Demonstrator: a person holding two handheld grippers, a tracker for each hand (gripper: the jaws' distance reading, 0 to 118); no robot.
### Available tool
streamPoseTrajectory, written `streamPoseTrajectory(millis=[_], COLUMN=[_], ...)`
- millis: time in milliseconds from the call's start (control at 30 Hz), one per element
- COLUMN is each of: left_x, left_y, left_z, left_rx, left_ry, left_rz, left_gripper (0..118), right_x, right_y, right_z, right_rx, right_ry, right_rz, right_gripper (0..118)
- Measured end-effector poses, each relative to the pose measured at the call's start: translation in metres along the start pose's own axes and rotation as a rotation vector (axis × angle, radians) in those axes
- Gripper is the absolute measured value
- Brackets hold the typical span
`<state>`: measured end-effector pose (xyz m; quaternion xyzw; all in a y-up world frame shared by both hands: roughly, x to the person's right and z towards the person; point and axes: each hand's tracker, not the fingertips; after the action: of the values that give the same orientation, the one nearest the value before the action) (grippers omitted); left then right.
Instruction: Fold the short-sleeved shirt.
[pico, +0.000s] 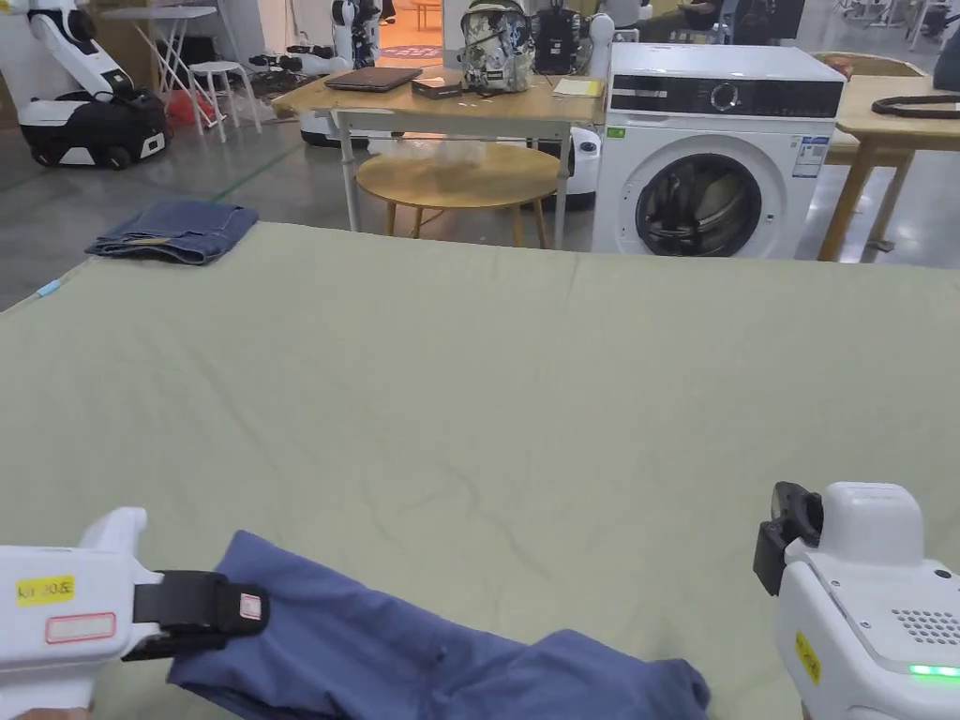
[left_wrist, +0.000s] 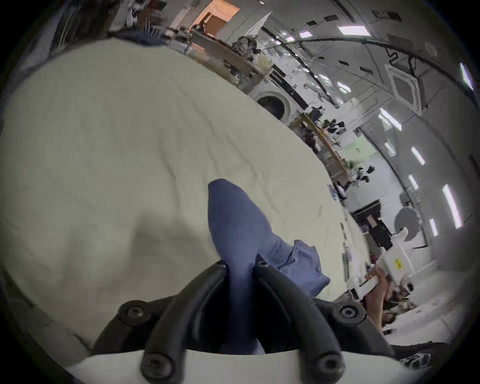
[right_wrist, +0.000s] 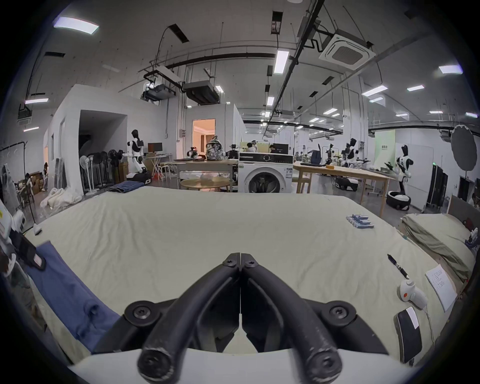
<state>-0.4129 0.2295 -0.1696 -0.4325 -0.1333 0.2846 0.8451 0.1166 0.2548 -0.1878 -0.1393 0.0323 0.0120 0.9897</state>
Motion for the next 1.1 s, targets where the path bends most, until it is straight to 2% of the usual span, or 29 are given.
streamPoseTrajectory(millis=[133,333,533,633,1100], left_x=[0.038,0.086,0.143,0.169,0.247], left_y=[-0.001,-0.009,-0.023,-0.028,-0.097], left_z=[0.024,0.000,-0.037,-0.057,-0.198], left_rx=[0.025,-0.028,-0.097,-0.131,-0.366], left_ry=[0.096,0.159,0.153,0.192,0.225], left_rz=[-0.048,-0.157,-0.250,-0.354,-0.450], left_gripper=[5,5,5,5,5], right_x=[-0.001,-0.003,0.000,0.002,0.013], right_y=[0.001,0.000,-0.004,-0.005,-0.012], right_z=[-0.001,-0.002,-0.002,-0.001,0.006], right_rx=[0.004,0.000,-0.006,-0.008,-0.026], right_ry=[0.006,0.012,0.008,0.004,-0.026], right_rz=[0.001,-0.008,-0.009,-0.009,-0.017], right_gripper=[0,0,0,0,0])
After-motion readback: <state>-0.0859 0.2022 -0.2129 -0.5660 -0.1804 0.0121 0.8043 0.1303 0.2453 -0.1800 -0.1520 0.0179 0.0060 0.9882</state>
